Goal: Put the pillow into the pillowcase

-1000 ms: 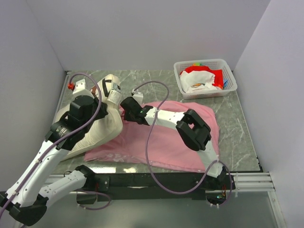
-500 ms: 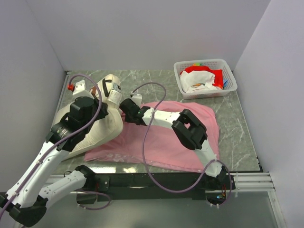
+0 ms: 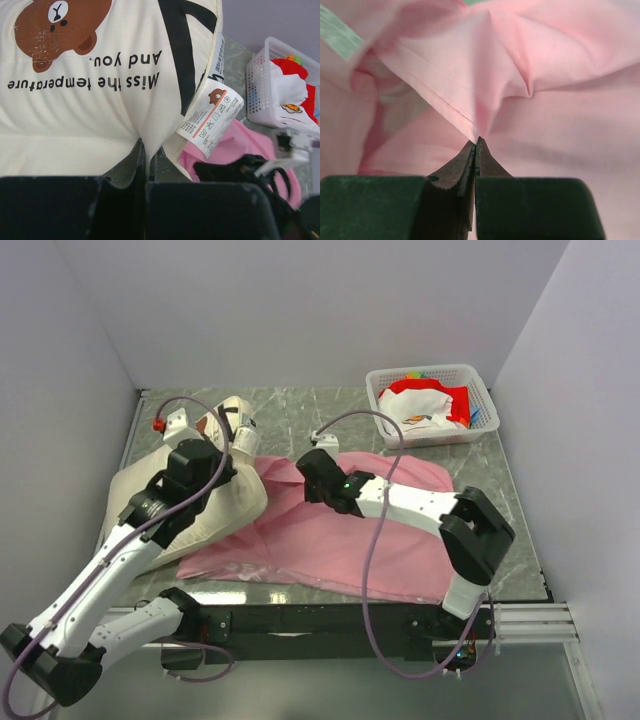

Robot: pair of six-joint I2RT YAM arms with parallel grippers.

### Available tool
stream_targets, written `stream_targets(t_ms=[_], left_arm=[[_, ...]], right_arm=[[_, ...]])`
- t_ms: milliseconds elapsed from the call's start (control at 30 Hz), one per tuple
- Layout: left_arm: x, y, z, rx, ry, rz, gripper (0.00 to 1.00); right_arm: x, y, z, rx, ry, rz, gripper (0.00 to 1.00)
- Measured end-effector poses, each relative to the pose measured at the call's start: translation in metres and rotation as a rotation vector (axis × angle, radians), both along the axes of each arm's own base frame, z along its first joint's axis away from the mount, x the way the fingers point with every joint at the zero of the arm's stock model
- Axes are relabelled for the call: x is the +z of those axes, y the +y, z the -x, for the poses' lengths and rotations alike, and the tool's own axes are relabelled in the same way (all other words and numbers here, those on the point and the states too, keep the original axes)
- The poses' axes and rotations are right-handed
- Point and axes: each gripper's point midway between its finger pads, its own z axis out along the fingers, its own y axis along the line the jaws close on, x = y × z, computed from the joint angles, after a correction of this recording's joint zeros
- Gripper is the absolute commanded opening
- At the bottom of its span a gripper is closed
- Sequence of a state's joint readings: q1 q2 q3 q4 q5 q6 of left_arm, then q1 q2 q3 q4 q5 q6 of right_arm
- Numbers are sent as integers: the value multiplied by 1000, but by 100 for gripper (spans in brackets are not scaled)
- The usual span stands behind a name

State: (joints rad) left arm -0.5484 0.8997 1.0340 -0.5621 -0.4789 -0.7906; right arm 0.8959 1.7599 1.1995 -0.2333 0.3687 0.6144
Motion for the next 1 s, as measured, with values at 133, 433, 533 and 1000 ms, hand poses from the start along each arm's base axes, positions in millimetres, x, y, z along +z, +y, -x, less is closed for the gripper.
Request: stream_targets(t_ms=[133, 433, 533, 1000], left_arm=[[-12, -4, -15, 28, 22, -18, 1], [-65, 0, -33, 114, 98, -85, 1], [-90, 3, -33, 144, 145, -107, 1], [-127, -3, -56, 240, 210, -121, 1]], right_arm=[[25, -4, 6, 43, -43, -38, 0], [38, -1, 20, 147, -16, -61, 0], [51, 2, 23, 184, -11, -80, 0], [92, 21, 33, 332, 1, -129, 0]])
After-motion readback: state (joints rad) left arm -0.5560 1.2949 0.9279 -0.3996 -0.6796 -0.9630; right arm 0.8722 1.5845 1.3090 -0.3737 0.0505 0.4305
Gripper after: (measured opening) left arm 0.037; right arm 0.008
